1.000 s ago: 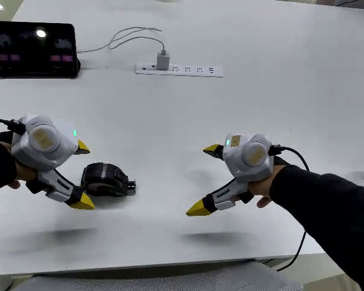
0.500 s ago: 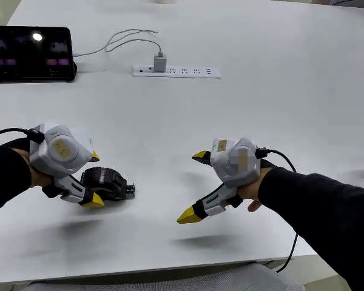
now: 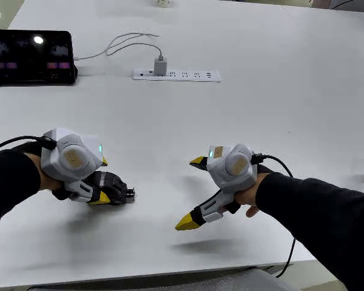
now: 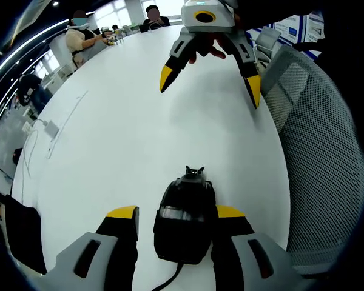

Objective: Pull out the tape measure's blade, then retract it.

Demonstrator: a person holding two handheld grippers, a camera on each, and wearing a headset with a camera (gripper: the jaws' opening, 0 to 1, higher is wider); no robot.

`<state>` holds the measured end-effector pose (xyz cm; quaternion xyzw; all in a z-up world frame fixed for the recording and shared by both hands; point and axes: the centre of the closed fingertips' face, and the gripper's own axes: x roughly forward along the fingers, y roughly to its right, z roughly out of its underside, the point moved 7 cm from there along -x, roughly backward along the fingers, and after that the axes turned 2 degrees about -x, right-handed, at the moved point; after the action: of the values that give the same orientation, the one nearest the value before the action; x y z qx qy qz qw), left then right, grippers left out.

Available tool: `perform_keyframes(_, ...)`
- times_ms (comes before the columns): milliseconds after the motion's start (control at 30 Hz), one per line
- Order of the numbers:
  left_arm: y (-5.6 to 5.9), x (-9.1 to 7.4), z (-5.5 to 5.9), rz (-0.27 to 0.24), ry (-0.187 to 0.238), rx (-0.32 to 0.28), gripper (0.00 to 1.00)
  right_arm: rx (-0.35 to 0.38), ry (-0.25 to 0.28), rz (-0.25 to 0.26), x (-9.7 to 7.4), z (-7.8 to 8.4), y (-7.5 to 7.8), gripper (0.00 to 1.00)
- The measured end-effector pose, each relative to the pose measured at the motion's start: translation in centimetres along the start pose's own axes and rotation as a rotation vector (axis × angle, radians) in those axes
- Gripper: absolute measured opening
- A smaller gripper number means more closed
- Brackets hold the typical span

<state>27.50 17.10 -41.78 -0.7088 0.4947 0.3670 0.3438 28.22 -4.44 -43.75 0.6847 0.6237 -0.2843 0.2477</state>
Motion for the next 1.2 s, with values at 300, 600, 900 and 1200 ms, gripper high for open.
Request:
perform_keyframes(300,0.3,0.4,0.1,0.046,-0.007,0.036,0.32,-0.007,0.024,0.01,0.5,-0.9,0.5,0.99)
perform_keyframes(600,0.3,0.6,0.1,0.035,-0.016,-0.001,0.31,-0.016,0.01,0.004,2.0,-0.8,1.2,0.99)
perform_keyframes(900,0.5,0.5,0.2,0.016,-0.006,-0.004,0.32,-0.033,0.017,-0.024,3.6,-2.9,1.0,0.99)
perform_keyframes(1200,0.3,0.6,0.1,0.039,-0.006,-0.014,0.32,-0.062,0.003,-0.063,5.6,-4.3,0.8,0.99)
